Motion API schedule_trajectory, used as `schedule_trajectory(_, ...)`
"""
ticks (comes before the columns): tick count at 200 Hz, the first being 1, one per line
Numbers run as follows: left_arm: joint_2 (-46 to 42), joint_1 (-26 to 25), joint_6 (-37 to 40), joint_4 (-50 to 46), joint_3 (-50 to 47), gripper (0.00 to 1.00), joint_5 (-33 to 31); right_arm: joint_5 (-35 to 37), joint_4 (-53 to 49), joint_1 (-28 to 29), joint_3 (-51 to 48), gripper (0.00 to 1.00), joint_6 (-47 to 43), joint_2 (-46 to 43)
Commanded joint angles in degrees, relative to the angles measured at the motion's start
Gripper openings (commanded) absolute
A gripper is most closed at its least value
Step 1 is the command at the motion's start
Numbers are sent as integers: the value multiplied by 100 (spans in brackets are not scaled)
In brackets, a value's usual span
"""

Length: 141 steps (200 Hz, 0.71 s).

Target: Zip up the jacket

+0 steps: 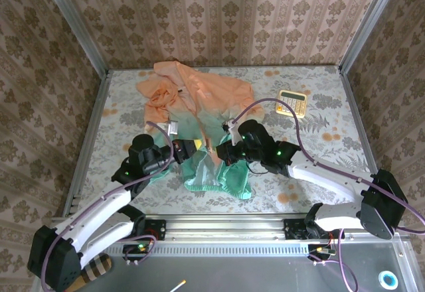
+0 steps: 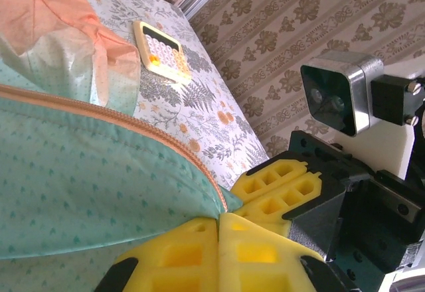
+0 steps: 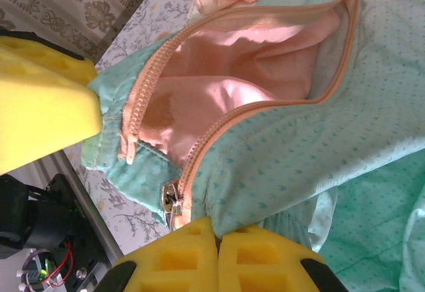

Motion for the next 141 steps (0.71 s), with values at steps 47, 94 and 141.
schedule_trajectory(47,106,-245,180,751,-189,0,-417,-174,290,-64,-34,0,-146,-119)
schedule_trajectory(94,224,-259,-91,1172,-372,0,-431,-235,328,-94,-23,0,-160,-75)
schedule_trajectory(141,251,-256,-244,1377,-497,0,-488,-212,299,-117,-48,0,-146,-118)
